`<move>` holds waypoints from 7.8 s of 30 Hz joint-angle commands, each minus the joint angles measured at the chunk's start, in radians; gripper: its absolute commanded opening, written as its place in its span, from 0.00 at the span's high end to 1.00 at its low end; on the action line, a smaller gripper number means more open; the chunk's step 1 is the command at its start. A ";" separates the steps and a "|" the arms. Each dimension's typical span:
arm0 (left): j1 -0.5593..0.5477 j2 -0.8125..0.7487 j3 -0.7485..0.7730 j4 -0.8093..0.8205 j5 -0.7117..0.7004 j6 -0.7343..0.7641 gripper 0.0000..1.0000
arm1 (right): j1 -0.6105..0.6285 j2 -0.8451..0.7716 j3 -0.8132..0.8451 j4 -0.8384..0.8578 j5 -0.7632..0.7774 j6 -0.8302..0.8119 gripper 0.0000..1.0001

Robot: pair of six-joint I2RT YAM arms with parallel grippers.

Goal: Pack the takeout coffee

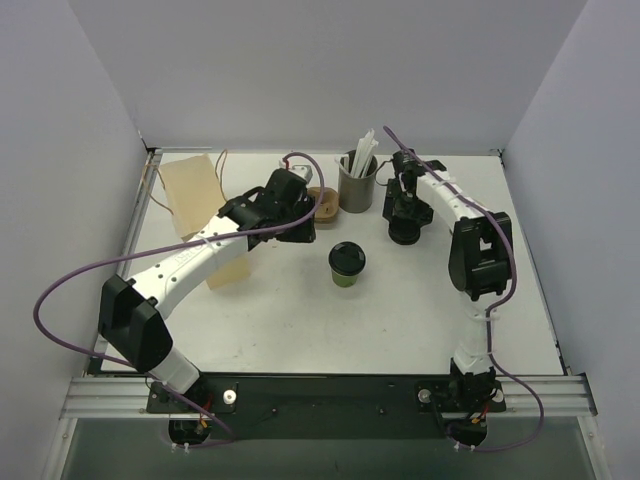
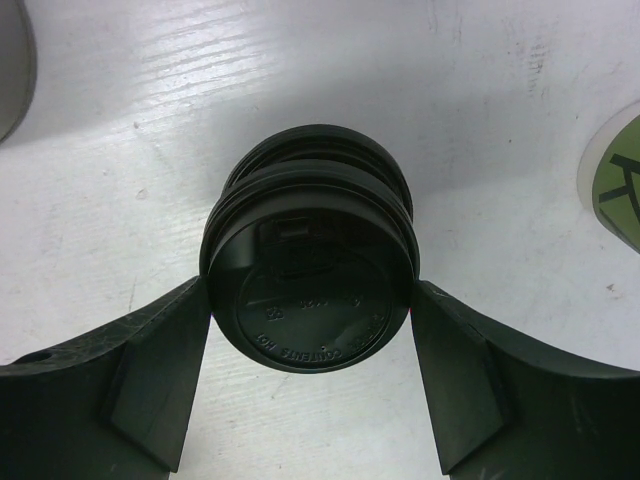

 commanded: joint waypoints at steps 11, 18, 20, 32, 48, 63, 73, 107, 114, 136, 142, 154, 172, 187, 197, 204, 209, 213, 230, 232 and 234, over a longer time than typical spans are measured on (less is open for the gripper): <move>0.004 0.020 0.058 0.011 0.032 0.022 0.51 | -0.029 -0.009 -0.007 -0.007 -0.040 -0.025 0.13; -0.002 0.014 0.047 0.034 0.081 0.032 0.51 | -0.024 -0.056 -0.014 -0.036 -0.064 0.007 0.13; -0.008 0.012 0.039 0.042 0.095 0.032 0.51 | -0.021 -0.113 -0.040 -0.047 -0.087 0.033 0.14; -0.040 0.049 0.019 0.087 0.150 0.026 0.56 | 0.108 -0.469 -0.275 -0.042 -0.165 0.158 0.37; -0.046 0.129 0.035 0.123 0.180 0.028 0.60 | 0.279 -0.533 -0.329 -0.047 -0.188 0.282 0.61; -0.049 0.156 0.016 0.142 0.193 0.032 0.60 | 0.347 -0.461 -0.313 -0.044 -0.190 0.299 0.68; -0.049 0.161 -0.005 0.136 0.181 0.040 0.65 | 0.362 -0.444 -0.318 -0.042 -0.189 0.301 0.73; -0.060 0.184 -0.094 0.119 0.127 0.026 0.84 | 0.418 -0.423 -0.324 -0.095 -0.089 0.276 0.74; -0.068 0.188 -0.114 0.116 0.117 0.017 0.85 | 0.431 -0.408 -0.316 -0.115 -0.064 0.264 0.73; -0.089 0.170 -0.157 0.142 0.106 0.003 0.81 | 0.447 -0.386 -0.356 -0.065 -0.077 0.305 0.77; -0.080 0.161 -0.074 0.137 0.112 0.037 0.69 | 0.428 -0.385 -0.316 -0.061 -0.089 0.331 0.77; -0.074 0.142 -0.030 0.186 0.190 0.046 0.61 | 0.402 -0.389 -0.290 -0.061 -0.096 0.345 0.77; -0.066 0.187 -0.014 0.156 0.187 0.019 0.64 | 0.401 -0.375 -0.283 -0.064 -0.107 0.342 0.77; -0.091 0.239 -0.059 0.011 0.038 -0.050 0.75 | 0.404 -0.380 -0.300 -0.058 -0.107 0.347 0.78; -0.111 0.267 -0.182 0.059 0.025 -0.087 0.78 | 0.408 -0.386 -0.333 -0.036 -0.115 0.356 0.78; -0.122 0.280 -0.220 0.073 0.023 -0.103 0.79 | 0.419 -0.403 -0.339 -0.015 -0.116 0.357 0.78; -0.132 0.294 -0.248 0.081 0.029 -0.112 0.79 | 0.427 -0.398 -0.339 0.002 -0.130 0.354 0.78; -0.131 0.293 -0.215 0.067 0.026 -0.095 0.79 | 0.436 -0.389 -0.362 0.016 -0.133 0.371 0.78; -0.126 0.343 -0.027 -0.008 0.034 -0.009 0.78 | 0.502 -0.420 -0.568 0.134 -0.248 0.497 0.81; -0.122 0.349 -0.002 -0.015 0.043 0.002 0.78 | 0.525 -0.412 -0.562 0.137 -0.254 0.508 0.81; -0.115 0.362 0.018 -0.016 0.054 0.023 0.77 | 0.537 -0.423 -0.548 0.139 -0.258 0.518 0.81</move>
